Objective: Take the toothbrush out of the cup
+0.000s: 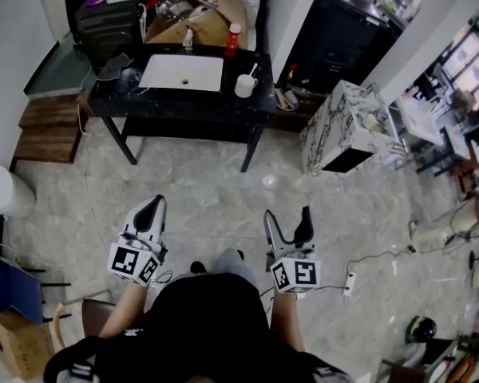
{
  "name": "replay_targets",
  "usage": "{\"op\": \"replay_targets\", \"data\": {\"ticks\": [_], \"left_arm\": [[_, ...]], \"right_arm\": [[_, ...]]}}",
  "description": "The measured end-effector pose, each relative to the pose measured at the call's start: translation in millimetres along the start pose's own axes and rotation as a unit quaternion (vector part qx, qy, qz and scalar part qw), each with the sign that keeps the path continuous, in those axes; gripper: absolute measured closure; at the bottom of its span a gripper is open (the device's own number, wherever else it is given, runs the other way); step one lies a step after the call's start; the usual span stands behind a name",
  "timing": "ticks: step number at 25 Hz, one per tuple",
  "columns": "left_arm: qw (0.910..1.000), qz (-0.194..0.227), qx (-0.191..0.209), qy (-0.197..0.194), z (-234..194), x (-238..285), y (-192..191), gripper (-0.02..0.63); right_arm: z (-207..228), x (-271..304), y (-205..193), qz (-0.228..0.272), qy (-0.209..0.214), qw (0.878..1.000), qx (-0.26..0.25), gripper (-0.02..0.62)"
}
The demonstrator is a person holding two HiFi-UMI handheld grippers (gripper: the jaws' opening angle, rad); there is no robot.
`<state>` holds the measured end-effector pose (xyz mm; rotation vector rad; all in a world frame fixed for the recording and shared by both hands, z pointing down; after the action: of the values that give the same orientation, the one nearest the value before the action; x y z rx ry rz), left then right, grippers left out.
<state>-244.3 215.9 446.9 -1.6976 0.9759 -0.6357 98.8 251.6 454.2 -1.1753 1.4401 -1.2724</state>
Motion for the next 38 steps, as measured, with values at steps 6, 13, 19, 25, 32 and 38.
{"op": "replay_targets", "data": {"ticks": [6,13,19,25,32,38], "left_arm": [[1.0000,0.000,0.002,-0.003,-12.5,14.3,2.8,0.601],[1.0000,0.004,0.001,0.004,-29.9,42.0,1.8,0.601],[0.9998,0.010,-0.011,0.016,-52.0,88.2,-0.9,0.601],[0.9998,0.012,-0.005,0.015,-60.6,154.3,13.1,0.601],[0.9987,0.042,-0.015,0.025,-62.3,233.9,28.8,0.603],[0.9989,0.026,-0.005,0.038,-63.4,308.7,22.8,0.601]], "right_arm": [[7.8,15.9,2.0,0.006,-0.014,1.000,-0.004,0.181],[22.4,57.1,-2.5,0.013,-0.015,1.000,-0.004,0.181],[44.2,115.9,-11.2,0.017,-0.007,1.000,-0.006,0.181],[79.5,179.4,-14.8,0.013,-0.004,1.000,0.001,0.181],[125.1,255.2,-17.4,0.014,0.017,1.000,0.017,0.181],[170.5,316.3,-15.9,0.006,0.038,0.999,0.012,0.181]]}}
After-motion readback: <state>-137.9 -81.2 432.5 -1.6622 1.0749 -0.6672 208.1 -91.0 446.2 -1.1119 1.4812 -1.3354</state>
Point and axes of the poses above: the fingertips, and each gripper's own axes: x forward along the fingers, z to its right, y out of its top, the point moved 7 cm from there along -x, backward along the fingers, and after that the axes turned 11 degrees about -x, right-handed, at the moved point
